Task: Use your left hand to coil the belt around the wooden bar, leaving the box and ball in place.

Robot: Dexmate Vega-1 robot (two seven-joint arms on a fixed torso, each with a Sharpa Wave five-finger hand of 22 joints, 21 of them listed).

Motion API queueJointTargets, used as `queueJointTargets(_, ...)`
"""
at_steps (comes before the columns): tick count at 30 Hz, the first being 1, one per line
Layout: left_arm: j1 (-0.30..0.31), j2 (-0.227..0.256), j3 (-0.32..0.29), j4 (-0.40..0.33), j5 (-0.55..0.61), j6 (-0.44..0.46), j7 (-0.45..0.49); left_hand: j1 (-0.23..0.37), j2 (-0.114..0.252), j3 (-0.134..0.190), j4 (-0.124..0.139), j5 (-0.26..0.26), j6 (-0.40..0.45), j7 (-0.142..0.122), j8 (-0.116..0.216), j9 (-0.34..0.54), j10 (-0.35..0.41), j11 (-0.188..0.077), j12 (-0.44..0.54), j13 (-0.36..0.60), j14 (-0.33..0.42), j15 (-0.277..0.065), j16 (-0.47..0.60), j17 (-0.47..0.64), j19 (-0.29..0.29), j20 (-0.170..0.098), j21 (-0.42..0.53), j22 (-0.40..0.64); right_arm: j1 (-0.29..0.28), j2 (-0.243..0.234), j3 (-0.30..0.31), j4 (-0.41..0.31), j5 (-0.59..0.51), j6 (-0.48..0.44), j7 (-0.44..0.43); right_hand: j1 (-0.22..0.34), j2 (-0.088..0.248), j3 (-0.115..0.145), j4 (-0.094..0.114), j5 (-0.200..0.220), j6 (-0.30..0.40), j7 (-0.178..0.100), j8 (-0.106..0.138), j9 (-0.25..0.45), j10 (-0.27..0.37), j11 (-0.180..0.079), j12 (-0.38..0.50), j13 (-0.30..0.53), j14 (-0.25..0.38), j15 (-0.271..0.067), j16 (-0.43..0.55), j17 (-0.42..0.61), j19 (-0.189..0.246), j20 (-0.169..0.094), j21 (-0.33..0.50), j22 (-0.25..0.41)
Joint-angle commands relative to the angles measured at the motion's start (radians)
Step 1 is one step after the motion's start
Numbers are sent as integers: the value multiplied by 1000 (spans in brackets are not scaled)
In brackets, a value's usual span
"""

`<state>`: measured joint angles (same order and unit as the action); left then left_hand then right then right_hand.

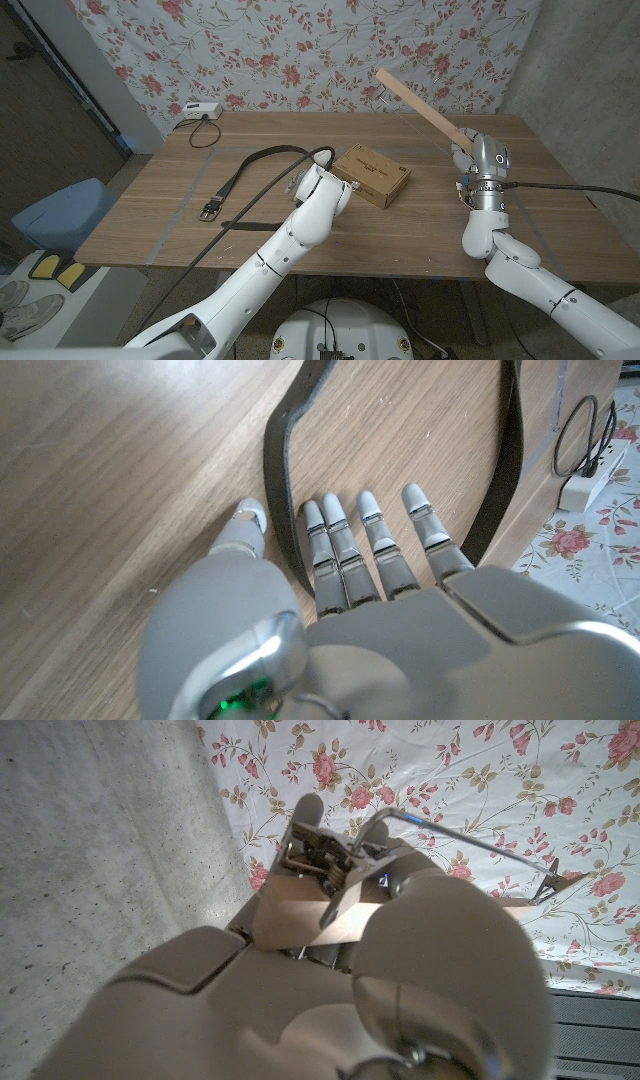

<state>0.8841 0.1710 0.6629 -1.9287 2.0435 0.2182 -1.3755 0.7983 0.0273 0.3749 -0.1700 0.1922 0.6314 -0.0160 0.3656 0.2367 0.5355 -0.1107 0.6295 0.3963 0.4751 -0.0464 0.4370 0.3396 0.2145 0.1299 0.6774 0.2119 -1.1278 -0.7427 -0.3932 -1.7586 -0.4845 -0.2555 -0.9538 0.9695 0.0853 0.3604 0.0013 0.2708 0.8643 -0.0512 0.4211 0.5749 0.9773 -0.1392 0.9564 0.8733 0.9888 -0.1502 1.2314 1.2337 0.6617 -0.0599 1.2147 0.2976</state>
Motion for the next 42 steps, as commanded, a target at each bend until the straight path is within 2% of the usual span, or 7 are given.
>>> queueJointTargets(1, 34, -53, -69, 66, 48, -65, -2, 51, 21, 23, -6, -5, 56, -5, 22, -3, 44, -2, 32, 18, 35, -64, 15, 10, 15, -4, 15, 5, 34, 3, -17, 28, -9, 17, 18, 43, 79, 30, 35, 3, 35, 27, -2, 5, 4, 1, -4, 5, -8, -66, 8, 2, -8, -109, 11, -4)
queueJointTargets(10, -36, 72, 47, 111, -23, 68, 10, 255, 140, 94, -10, 15, 241, 25, 76, -9, 239, -40, 185, 102, 261, -125, 145, 95, 144, -61, 132, 30, 65, 12, -38, 49, -18, 5, 33, 43, 79, 31, 36, 4, 38, 27, -2, 6, 6, 2, -6, 2, -11, -66, 14, 2, -10, -110, 23, -14)
queueJointTargets(14, -48, 113, 75, 126, -53, 135, 43, 423, 156, 30, 21, -17, 241, 23, 107, 69, 286, -49, 181, 204, 356, -143, 518, 504, 233, -150, 608, 319, 80, 20, -48, 53, -25, -12, 37, 43, 79, 31, 36, 4, 35, 27, -4, 6, 3, 3, -5, 7, -12, -66, 17, 2, -15, -110, 27, -20)
queueJointTargets(20, -30, 153, 81, 87, -108, 249, 164, 397, 167, 75, 109, 25, 127, 33, 154, 207, 294, -34, 229, 355, 351, -131, 561, 646, 236, -162, 792, 350, 101, 21, -65, 58, -33, -15, 49, 43, 78, 31, 37, 4, 35, 27, -5, 6, 4, 0, -6, 4, -14, -66, 20, 2, -17, -110, 32, -25)
queueJointTargets(23, -6, 185, 87, 38, -125, 293, 291, 358, 144, 106, 154, 94, 70, 22, 260, 373, 252, -50, 288, 523, 350, -133, 516, 705, 217, -165, 799, 291, 113, 27, -75, 65, -42, -14, 42, 42, 78, 31, 37, 4, 35, 29, -5, 8, 3, 2, -6, 5, -15, -66, 22, 2, -18, -111, 36, -29)
queueJointTargets(30, 32, 266, 71, -81, -203, 314, 588, 334, 126, 122, 180, 160, 41, 13, 353, 504, 250, -37, 333, 640, 352, -137, 470, 742, 205, -161, 784, 227, 144, 30, -98, 81, -60, 8, 38, 42, 77, 31, 39, 4, 37, 28, -6, 8, 4, 2, -7, 5, -19, -66, 26, 2, -22, -112, 44, -38)
queueJointTargets(42, 43, 341, 41, -182, -219, 293, 931, 324, 117, 123, 194, 207, 34, 6, 417, 589, 271, -45, 344, 671, 371, -138, 453, 785, 206, -174, 791, 186, 174, 37, -123, 97, -82, 46, 25, 41, 76, 31, 40, 5, 39, 28, -6, 9, 5, 3, -8, 4, -23, -66, 33, 2, -28, -113, 56, -52)
